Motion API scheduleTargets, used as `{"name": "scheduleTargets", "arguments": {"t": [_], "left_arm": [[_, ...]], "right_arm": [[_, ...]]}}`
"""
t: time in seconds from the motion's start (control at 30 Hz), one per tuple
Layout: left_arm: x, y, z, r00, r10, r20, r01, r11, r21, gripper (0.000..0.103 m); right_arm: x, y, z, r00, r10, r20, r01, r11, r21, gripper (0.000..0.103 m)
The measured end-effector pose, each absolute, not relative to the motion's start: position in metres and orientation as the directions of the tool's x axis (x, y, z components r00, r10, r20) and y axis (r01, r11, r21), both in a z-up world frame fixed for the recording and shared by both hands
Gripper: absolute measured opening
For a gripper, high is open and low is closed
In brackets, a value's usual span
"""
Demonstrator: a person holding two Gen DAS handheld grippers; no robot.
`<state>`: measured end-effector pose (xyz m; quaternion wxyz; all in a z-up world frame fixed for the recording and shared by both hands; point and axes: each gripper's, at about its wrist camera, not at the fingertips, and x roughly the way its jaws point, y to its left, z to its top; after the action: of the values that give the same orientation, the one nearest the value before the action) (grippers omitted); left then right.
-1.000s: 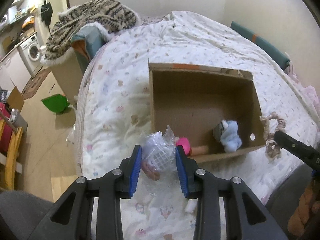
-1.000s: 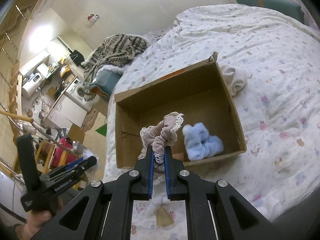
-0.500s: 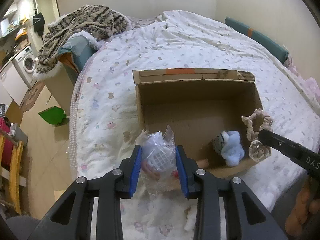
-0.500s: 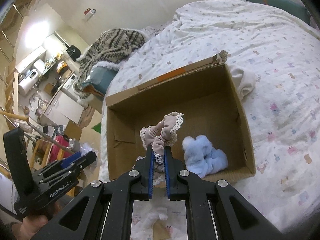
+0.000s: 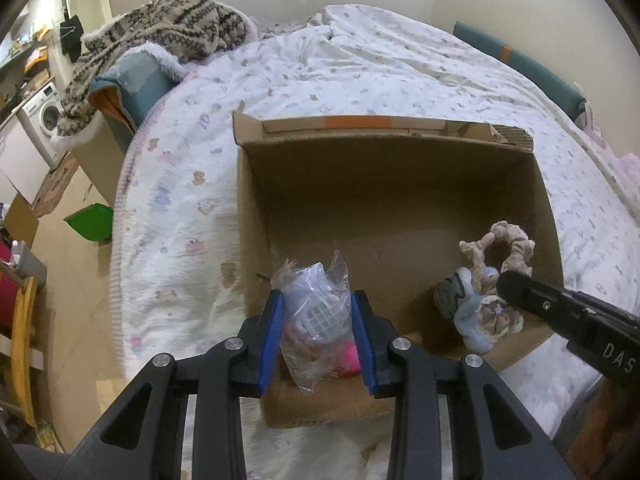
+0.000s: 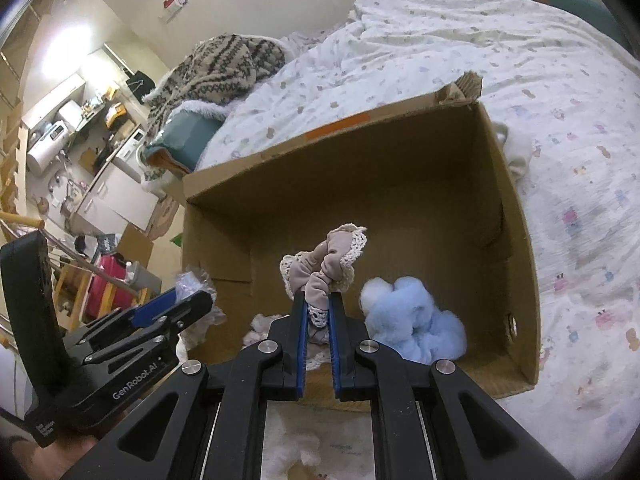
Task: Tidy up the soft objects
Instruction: 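Carry the clear bag and beige lace scrunchie into the box and release both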
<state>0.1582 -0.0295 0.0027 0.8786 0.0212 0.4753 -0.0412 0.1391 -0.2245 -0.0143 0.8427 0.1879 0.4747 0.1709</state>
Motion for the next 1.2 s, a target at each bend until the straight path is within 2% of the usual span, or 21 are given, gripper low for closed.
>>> {"name": "scheduleTargets", "arguments": {"t": [0.37,1.2], "left_arm": [[0.159,-0.027,-0.020,0.530,-0.053,-0.846,0.082,0.997,-0.011,0.031],[0.163,-0.025,-0.025,0.508,-0.056,-0.859,0.053,0.998,-0.034,0.032]], "right_arm": [[0.145,-0.226,-0.034,0.452,0.453,-0.768,-0.077,0.878,0.472,0.011],[0.150,-0.214,-0.038,0.441,0.447,-0.778,-0.100,0.886,0.452,0.011]]}}
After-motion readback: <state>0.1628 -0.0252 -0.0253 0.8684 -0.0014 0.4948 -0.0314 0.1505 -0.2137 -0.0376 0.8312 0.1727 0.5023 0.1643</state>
